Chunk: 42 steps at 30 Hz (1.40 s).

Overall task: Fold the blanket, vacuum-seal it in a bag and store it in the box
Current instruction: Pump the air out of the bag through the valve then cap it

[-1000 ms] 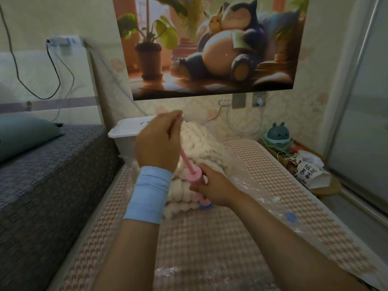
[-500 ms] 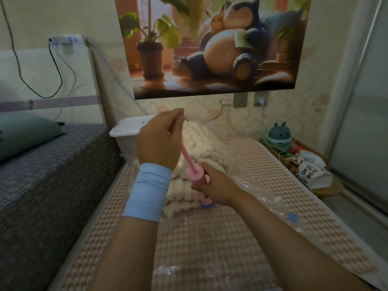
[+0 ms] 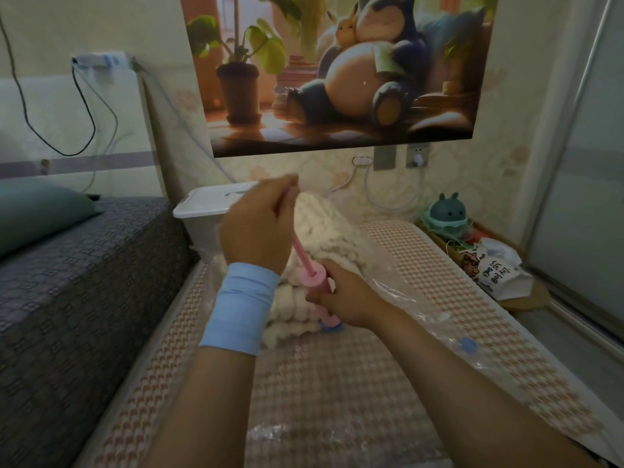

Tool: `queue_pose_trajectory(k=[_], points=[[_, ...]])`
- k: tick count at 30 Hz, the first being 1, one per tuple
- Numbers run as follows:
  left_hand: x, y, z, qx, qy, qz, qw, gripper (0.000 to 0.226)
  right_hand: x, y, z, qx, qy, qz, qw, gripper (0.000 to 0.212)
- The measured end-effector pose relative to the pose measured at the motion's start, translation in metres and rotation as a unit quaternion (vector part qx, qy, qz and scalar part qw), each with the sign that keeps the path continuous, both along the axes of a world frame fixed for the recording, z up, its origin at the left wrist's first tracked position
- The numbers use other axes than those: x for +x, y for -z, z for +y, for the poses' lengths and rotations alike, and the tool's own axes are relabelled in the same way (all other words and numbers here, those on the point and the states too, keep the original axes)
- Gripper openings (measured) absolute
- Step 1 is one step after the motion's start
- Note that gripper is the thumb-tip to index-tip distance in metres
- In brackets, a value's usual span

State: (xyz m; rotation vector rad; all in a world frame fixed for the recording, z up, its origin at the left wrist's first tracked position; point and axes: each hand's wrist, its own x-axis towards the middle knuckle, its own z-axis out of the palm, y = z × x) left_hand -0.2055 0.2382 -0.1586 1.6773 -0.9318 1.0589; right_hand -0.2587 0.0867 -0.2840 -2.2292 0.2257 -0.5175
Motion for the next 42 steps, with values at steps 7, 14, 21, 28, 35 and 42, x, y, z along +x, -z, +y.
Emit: queue_pose_trajectory(k=[7,14,21,28,35,42], points=[[0.011,0.067,-0.022,0.206,0.066,0.208,0.954,0.028,-0.001,-0.002,0.006,-0.029,0.012,0.003,0.999,0.051],[0.005,0.012,-0.005,0.054,0.054,0.056,0.996,0.027,-0.003,0.000,0.001,-0.006,0.006,0.006,1.000,0.046],[0.011,0.052,-0.014,0.171,0.062,0.172,0.968,0.028,0.001,-0.001,0.009,-0.028,0.013,0.008,0.999,0.040],[0.006,0.029,-0.006,0.130,0.038,0.078,0.988,0.026,0.000,0.002,0.005,-0.006,0.018,0.003,1.000,0.046],[0.015,0.048,-0.010,0.147,0.025,0.068,0.986,0.019,0.002,0.001,0.009,-0.014,0.010,0.013,1.000,0.038],[0.013,0.048,-0.013,0.135,0.013,-0.083,0.987,0.020,-0.001,0.001,0.006,-0.013,0.014,0.006,1.000,0.045]])
